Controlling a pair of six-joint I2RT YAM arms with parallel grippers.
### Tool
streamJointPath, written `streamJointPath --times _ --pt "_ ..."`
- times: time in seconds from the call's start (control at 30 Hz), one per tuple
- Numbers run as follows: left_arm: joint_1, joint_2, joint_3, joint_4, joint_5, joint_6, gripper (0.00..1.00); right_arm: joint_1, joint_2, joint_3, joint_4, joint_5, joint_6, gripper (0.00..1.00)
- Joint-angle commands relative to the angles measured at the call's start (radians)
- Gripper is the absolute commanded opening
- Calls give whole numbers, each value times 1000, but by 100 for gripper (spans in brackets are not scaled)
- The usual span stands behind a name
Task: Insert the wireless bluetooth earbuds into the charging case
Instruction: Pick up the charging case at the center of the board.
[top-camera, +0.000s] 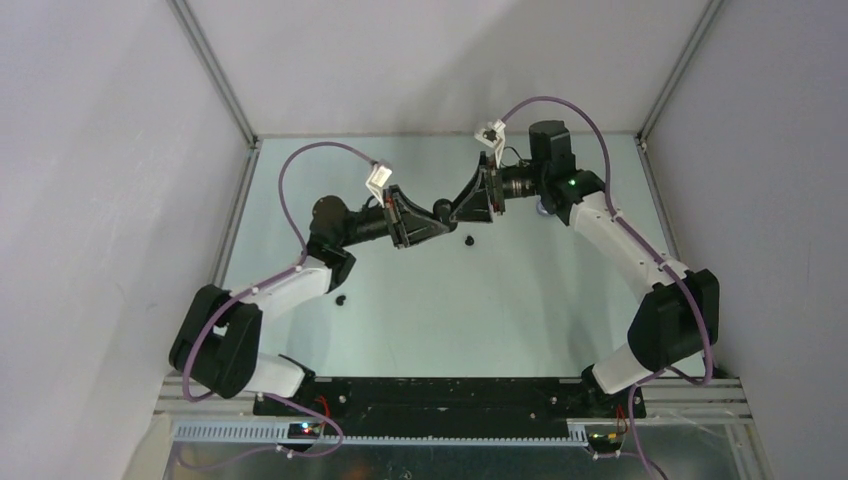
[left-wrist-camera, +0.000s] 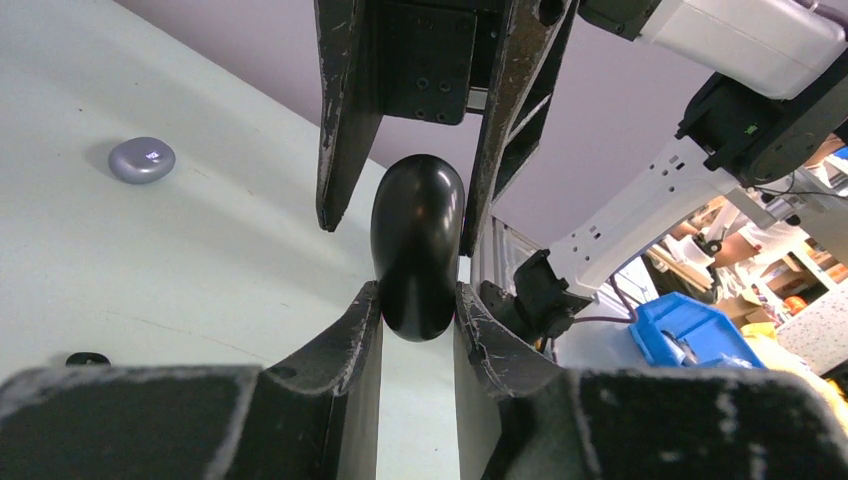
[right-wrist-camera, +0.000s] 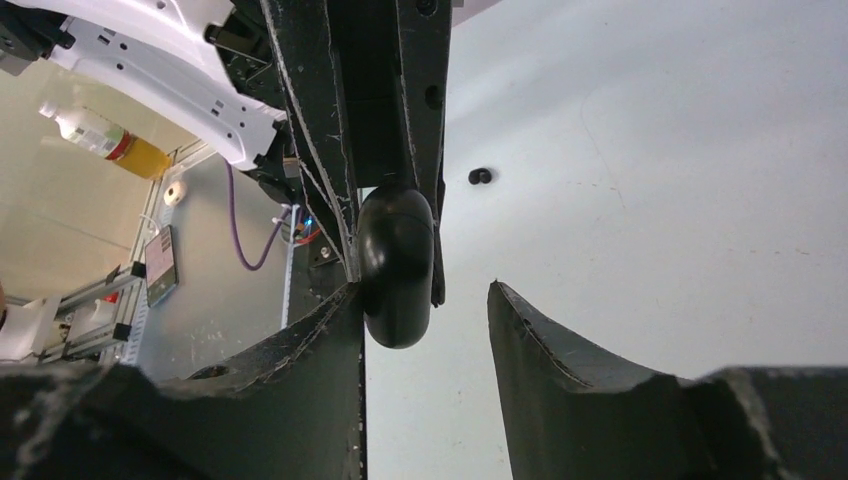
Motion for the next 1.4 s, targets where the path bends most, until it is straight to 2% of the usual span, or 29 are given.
streamJointPath --times 0.0,0.13,0.17,0.3,0.43,0.5,0.57,0.6,0.63,0.7,0.83,0.9,0.93,0.97,1.0,1.03,1.07,1.1,1.13,1.17,1.27,1.37 --pt "5 5 -6 85 -18 -29 0 -2 -21 -12 57 -50 31 52" --pt "5 11 -5 93 -18 -37 0 3 -13 -12 71 -71 45 44" --pt "5 13 -5 93 -17 -38 0 6 -11 -12 73 -74 48 38" --pt "5 18 -4 92 -18 -38 0 12 -10 -12 84 -88 58 26" --pt "4 25 -1 83 -15 -32 1 16 -9 -12 98 -99 67 20" --pt "5 27 6 67 -13 -25 13 16 -9 -12 101 -102 69 19" --pt "5 28 13 35 -8 -9 43 11 -10 -12 104 -105 71 18" --pt "5 28 15 27 -4 5 50 6 -15 -12 105 -108 73 18" --pt "5 27 16 12 1 13 61 -1 -17 -12 108 -108 74 18" --pt "5 24 22 -26 12 45 72 -15 -24 -12 107 -109 76 18" --pt "4 26 53 -169 62 202 89 -45 -40 2 56 -109 34 18" --pt "4 39 84 -237 128 297 92 -48 -30 43 -56 -98 -46 18" --pt "6 42 94 -310 171 335 93 -42 -21 64 -168 -84 -84 18" --pt "6 45 118 -362 197 430 94 -37 0 123 -237 -74 -171 19" --pt "6 43 136 -516 224 502 98 -24 15 159 -389 -50 -222 19" --pt "4 35 176 -611 225 670 99 -12 47 232 -467 -34 -323 19" --pt "1 29 195 -798 220 758 99 8 66 272 -617 -6 -369 20" --pt "-3 16 228 -881 213 917 99 17 99 338 -679 4 -439 20" --pt "-10 8 240 -1011 197 980 99 32 113 363 -777 20 -463 20" --pt "-13 -8 256 -1053 195 1066 99 40 134 399 -812 26 -499 20" --pt "-26 -40 271 -1187 203 1181 99 80 157 431 -916 82 -555 20" --pt "-36 -80 272 -1231 203 1248 99 103 167 433 -962 95 -611 20"
